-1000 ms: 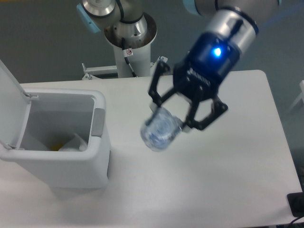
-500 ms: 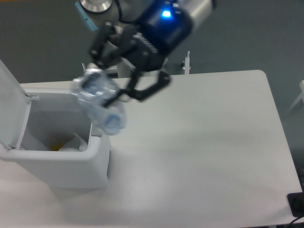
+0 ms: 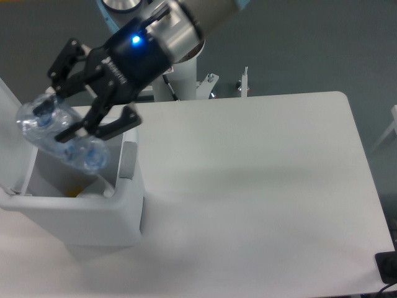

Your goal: Place the trash in the trash can

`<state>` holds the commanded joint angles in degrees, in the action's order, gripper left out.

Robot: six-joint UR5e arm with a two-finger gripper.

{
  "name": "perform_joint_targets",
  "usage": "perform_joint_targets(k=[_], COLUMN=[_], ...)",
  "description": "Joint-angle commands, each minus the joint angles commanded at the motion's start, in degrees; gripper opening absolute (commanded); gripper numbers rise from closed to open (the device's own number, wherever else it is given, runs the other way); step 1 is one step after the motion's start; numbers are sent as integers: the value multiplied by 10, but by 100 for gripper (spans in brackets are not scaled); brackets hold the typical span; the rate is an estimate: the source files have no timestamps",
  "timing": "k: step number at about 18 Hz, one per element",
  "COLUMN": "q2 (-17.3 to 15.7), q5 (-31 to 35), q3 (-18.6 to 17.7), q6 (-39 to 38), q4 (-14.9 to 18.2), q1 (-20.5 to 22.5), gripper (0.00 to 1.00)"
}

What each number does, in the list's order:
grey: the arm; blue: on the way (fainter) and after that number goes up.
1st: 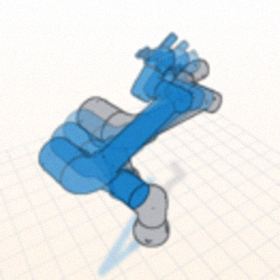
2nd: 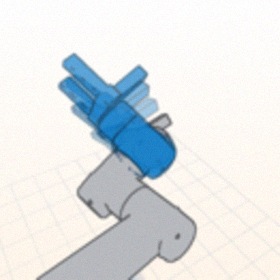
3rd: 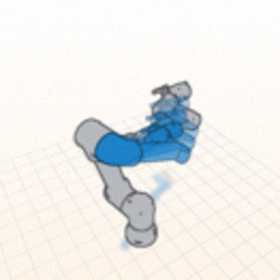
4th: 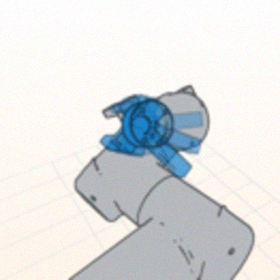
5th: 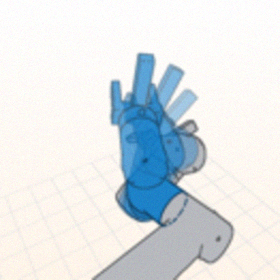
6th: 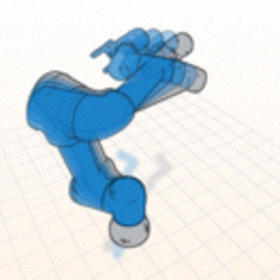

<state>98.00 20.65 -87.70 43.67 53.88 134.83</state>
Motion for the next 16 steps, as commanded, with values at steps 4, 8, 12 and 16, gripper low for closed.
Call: perform_joint_targets(k=[4,8,12,16], q2=[-10,-10,-9,-10], q5=[3,3,2,2], q3=[-47,-57,-57,-56], q6=[60,73,72,66], q4=[-5,-4,-4,-4], q1=[-1,0,7,39], gripper=[45,93,100,100])
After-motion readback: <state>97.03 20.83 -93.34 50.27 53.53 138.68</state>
